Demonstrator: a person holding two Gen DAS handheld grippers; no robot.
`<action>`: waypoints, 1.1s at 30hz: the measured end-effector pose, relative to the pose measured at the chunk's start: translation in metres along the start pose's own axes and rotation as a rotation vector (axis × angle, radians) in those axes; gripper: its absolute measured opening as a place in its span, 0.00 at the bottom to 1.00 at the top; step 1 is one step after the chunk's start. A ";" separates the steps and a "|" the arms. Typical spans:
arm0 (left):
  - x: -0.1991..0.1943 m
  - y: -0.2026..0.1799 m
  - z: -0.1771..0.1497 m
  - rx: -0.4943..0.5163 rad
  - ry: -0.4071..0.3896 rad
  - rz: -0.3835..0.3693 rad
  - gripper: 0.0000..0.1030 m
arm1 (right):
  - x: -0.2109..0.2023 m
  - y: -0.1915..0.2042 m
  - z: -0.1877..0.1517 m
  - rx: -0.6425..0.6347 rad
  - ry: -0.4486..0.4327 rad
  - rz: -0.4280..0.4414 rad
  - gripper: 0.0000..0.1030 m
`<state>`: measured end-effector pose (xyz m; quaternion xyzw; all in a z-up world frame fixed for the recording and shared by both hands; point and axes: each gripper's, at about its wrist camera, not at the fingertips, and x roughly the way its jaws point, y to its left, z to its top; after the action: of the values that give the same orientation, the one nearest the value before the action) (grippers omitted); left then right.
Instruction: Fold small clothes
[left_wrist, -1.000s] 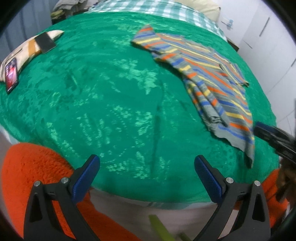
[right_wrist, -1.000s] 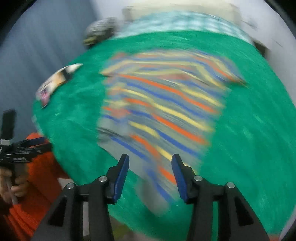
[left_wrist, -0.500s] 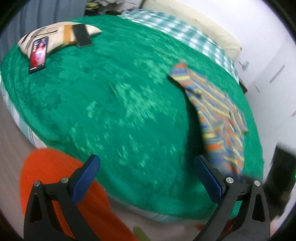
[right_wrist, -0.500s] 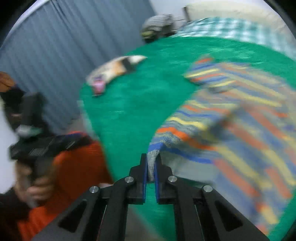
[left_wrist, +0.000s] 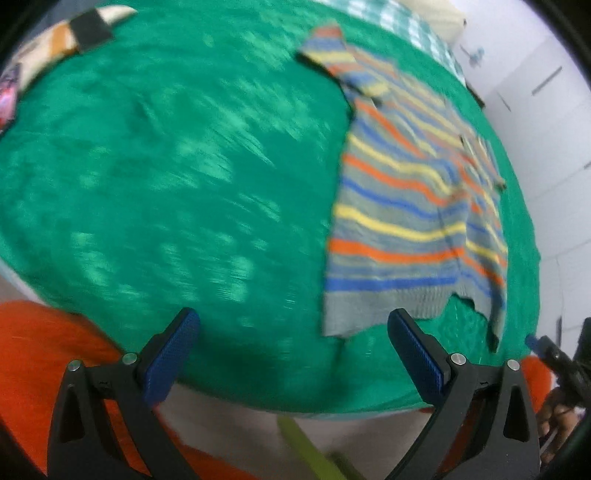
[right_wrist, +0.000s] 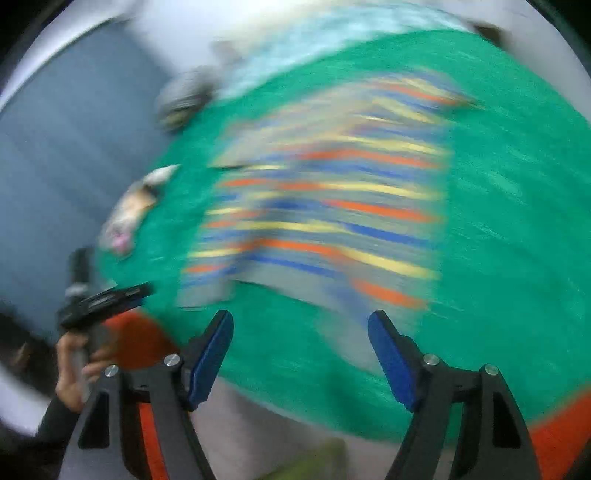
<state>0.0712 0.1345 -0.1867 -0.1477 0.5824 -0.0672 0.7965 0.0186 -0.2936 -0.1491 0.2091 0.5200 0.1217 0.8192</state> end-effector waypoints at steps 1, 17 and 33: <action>0.010 -0.007 0.001 0.017 0.023 0.004 0.98 | 0.001 -0.012 -0.001 0.049 0.007 0.008 0.74; -0.035 -0.011 0.009 0.124 0.031 -0.082 0.03 | -0.017 -0.029 0.020 0.104 -0.013 0.067 0.08; 0.019 -0.018 -0.001 0.173 0.076 0.194 0.03 | 0.043 -0.055 -0.010 0.108 0.163 -0.164 0.08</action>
<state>0.0772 0.1118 -0.1987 -0.0187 0.6158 -0.0455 0.7864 0.0275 -0.3220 -0.2130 0.1988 0.6060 0.0427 0.7690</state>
